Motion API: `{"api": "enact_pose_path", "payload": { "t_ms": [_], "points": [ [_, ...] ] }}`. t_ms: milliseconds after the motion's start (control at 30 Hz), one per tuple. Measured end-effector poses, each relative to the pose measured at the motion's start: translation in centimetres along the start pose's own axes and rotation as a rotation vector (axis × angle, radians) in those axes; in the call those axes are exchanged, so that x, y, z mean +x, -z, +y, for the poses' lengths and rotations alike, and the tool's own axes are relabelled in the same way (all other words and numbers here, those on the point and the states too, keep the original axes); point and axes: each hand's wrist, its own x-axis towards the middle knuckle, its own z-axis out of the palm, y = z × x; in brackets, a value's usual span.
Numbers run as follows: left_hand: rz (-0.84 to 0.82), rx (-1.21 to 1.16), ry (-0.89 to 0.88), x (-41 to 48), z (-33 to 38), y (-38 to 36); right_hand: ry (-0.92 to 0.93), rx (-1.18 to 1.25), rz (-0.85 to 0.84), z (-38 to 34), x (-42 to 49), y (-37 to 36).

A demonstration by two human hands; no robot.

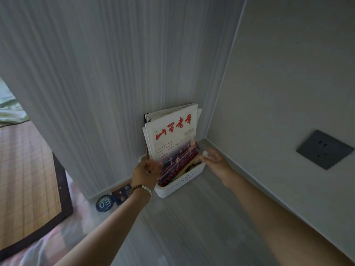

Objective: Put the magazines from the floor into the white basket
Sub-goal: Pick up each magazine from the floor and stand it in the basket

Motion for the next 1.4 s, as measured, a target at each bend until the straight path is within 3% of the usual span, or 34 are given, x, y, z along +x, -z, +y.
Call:
{"api": "enact_pose_path", "payload": {
  "t_ms": [333,833,1100,1400],
  "points": [
    [-0.377,-0.07,0.02,-12.3,0.8,-10.6,-0.081,0.025,0.185,6.3,-13.1,13.0],
    [-0.997,0.227,-0.038,-45.8,-6.8,-32.9,-0.399,0.149,0.857,29.5,-50.9,41.4],
    [-1.225,0.391,-0.006,-61.1,-12.6,-38.9,-0.639,0.195,1.076,39.1,-66.3,44.8],
    [-1.327,0.736,0.024,-68.6,-16.6,-40.7,-0.63,0.33,1.102,44.3,-69.7,44.1]
  ]
}}
